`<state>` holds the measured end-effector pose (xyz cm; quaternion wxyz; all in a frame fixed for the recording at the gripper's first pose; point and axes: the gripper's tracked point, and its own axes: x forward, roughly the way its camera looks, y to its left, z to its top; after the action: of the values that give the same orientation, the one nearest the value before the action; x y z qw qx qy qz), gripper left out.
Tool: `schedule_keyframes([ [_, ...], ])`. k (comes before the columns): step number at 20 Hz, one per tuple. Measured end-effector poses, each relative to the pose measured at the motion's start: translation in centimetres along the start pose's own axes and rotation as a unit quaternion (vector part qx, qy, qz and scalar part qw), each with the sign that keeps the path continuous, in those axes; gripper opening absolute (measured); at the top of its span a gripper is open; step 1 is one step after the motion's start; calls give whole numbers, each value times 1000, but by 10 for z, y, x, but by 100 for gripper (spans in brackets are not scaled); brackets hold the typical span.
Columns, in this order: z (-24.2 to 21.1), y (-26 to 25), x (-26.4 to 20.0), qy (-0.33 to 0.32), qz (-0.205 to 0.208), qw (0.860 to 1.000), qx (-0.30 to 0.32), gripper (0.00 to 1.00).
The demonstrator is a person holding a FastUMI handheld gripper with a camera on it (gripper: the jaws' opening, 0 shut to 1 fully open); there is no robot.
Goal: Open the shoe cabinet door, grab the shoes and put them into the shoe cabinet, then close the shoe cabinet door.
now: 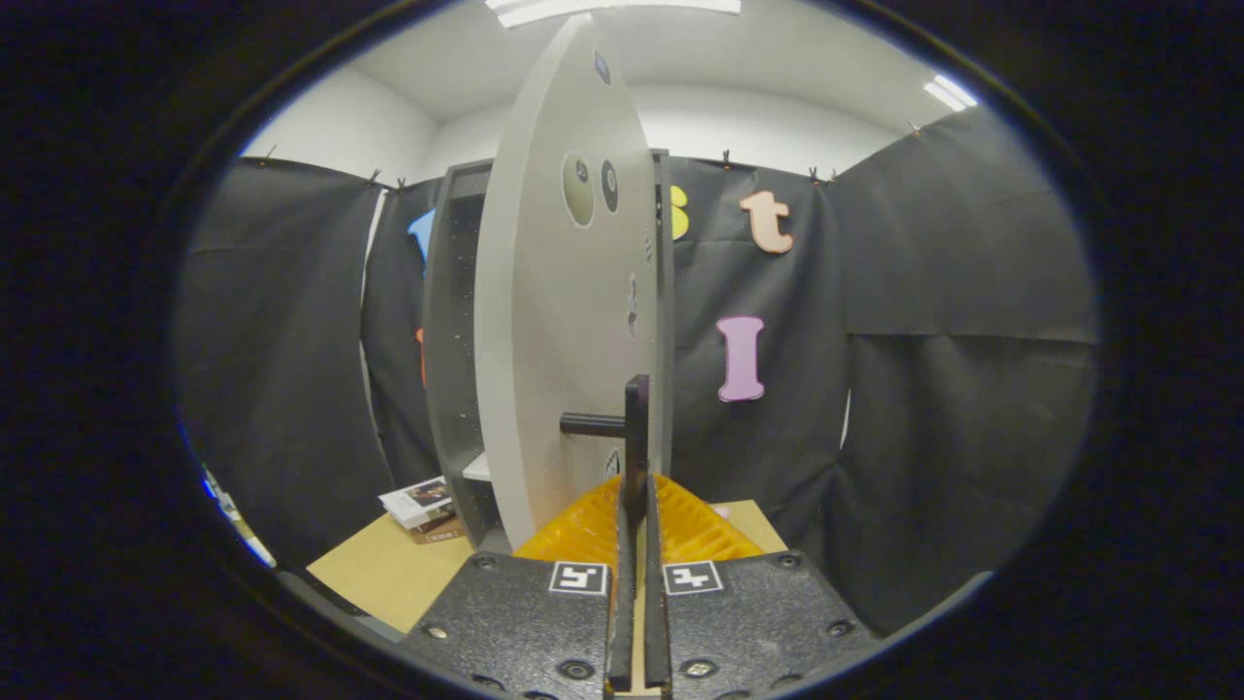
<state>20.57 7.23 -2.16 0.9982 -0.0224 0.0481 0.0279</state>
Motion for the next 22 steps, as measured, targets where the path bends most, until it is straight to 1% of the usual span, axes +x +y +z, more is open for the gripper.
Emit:
schedule_keyframes([
  [2,-3,-13,0,5,-19,1000,-3,6],
  [3,-2,-14,-4,3,-12,1000,9,5],
  [4,-2,-10,-5,7,5,1000,11,4],
  [6,-1,-14,-1,1,19,1000,7,4],
  [8,0,-15,-2,-1,36,999,19,4],
  [10,1,-9,0,-6,61,998,21,4],
  [12,0,-9,-2,-5,69,997,18,4],
  [14,-3,-13,-9,-3,62,998,6,4],
  [16,-4,-23,-12,-12,39,999,-3,4],
  [18,-9,-19,-18,-8,28,999,15,4],
  [20,-7,-4,-27,-21,36,998,46,6],
  [21,-7,2,-29,-28,41,998,49,8],
  [22,-7,3,-30,-34,43,998,45,13],
])
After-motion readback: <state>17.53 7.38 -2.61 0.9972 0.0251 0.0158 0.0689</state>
